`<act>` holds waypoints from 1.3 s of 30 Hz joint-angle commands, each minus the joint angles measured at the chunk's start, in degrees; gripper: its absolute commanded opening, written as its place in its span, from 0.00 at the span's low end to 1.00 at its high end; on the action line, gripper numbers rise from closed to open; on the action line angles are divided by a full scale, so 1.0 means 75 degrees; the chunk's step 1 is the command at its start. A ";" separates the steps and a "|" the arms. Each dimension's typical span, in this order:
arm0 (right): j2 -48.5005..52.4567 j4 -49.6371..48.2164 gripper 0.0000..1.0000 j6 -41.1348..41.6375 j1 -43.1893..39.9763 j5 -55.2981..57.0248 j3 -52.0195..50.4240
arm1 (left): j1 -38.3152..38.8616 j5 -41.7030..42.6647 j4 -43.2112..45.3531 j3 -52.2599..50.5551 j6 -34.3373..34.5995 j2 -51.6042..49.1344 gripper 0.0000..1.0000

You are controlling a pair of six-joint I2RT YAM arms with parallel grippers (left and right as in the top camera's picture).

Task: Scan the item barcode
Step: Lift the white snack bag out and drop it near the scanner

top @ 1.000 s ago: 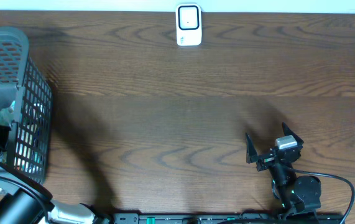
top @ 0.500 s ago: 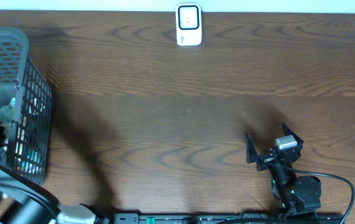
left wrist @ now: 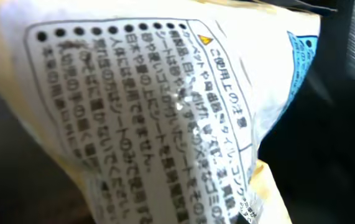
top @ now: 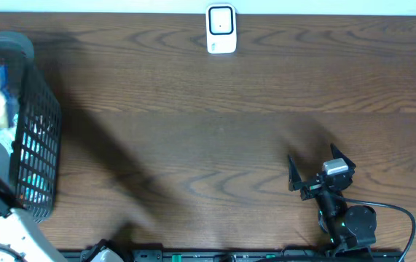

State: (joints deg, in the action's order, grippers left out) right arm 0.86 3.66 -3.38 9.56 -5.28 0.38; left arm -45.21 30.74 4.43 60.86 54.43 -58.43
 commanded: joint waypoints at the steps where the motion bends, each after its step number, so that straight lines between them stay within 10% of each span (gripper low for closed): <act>1: -0.0029 0.0029 0.99 0.0070 0.0052 0.0035 -0.0009 | 0.1632 0.1212 0.0664 0.0131 0.0026 -0.0038 0.07; 8: -0.0029 0.0029 0.99 0.0070 0.0052 0.0035 -0.0009 | 0.6429 0.0799 0.0280 0.0128 -0.3150 -0.1268 0.07; 15: -0.0029 0.0029 0.99 0.0070 0.0052 0.0035 -0.0009 | 0.8950 -0.2468 -0.0583 0.0128 -0.3917 -0.3456 0.07; 22: -0.0029 0.0029 0.99 0.0070 0.0052 0.0035 -0.0009 | 0.9763 -0.3080 -0.0498 0.0128 -0.3908 -0.4893 0.09; 25: -0.0029 0.0029 0.99 0.0070 0.0052 0.0035 -0.0009 | 0.9978 -0.3080 -0.0472 0.0128 -0.3908 -0.5307 0.46; 28: -0.0029 0.0029 0.99 0.0070 0.0052 0.0035 -0.0009 | 1.0025 -0.3077 -0.0379 0.0131 -0.3908 -0.5307 0.57; 39: -0.0029 0.0029 0.99 0.0070 0.0052 0.0035 -0.0009 | 0.7927 -0.3687 -0.0589 0.0134 -0.4803 -0.1856 0.70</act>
State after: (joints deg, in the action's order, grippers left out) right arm 0.84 3.66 -3.38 9.56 -5.30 0.38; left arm 21.54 8.21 1.91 61.01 22.50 -82.43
